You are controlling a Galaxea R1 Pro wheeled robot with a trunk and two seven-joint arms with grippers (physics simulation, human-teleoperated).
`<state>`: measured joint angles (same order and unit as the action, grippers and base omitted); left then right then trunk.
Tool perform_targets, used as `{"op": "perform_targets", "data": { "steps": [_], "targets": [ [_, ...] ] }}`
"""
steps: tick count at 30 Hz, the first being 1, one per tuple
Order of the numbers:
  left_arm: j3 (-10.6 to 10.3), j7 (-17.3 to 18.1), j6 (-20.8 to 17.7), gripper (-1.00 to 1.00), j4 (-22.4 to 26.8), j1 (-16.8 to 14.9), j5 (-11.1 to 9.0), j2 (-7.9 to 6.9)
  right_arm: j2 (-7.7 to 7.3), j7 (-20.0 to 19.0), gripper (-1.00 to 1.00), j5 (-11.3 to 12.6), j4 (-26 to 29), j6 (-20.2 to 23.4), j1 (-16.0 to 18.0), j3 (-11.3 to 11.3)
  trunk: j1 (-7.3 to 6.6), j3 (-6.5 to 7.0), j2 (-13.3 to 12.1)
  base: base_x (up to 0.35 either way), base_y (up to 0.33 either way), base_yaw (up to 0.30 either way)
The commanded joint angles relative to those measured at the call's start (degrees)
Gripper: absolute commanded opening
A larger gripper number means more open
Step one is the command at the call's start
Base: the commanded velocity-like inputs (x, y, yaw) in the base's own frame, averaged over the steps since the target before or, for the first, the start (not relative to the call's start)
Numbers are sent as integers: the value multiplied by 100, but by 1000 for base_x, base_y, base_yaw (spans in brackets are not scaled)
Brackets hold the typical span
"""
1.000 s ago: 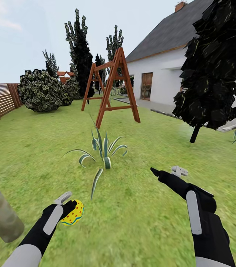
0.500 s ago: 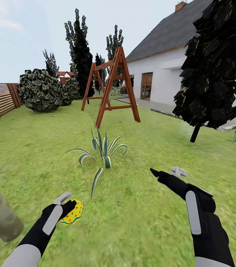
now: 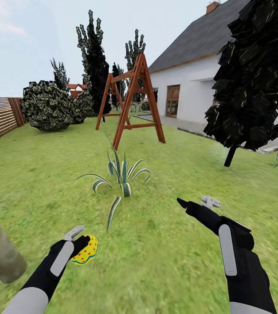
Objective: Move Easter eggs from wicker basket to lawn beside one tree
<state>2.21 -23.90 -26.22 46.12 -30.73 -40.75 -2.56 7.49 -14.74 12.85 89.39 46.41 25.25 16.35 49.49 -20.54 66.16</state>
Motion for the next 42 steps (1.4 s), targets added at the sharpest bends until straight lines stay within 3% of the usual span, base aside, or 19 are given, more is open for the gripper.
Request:
{"op": "perform_targets", "data": {
  "steps": [1, 42],
  "targets": [
    [-4, -46, -16, -100, 8, -3, -57, 9, 7, -45, 100, -19, 6, 29, 7, 25, 23, -26, 46, 0, 0, 0],
    [-10, -71, -15, -100, 14, -3, -65, 26, 6, -47, 100, -19, -16, 27, 7, 43, 924, -762, 1691, 0, 0, 0]
  ]
}}
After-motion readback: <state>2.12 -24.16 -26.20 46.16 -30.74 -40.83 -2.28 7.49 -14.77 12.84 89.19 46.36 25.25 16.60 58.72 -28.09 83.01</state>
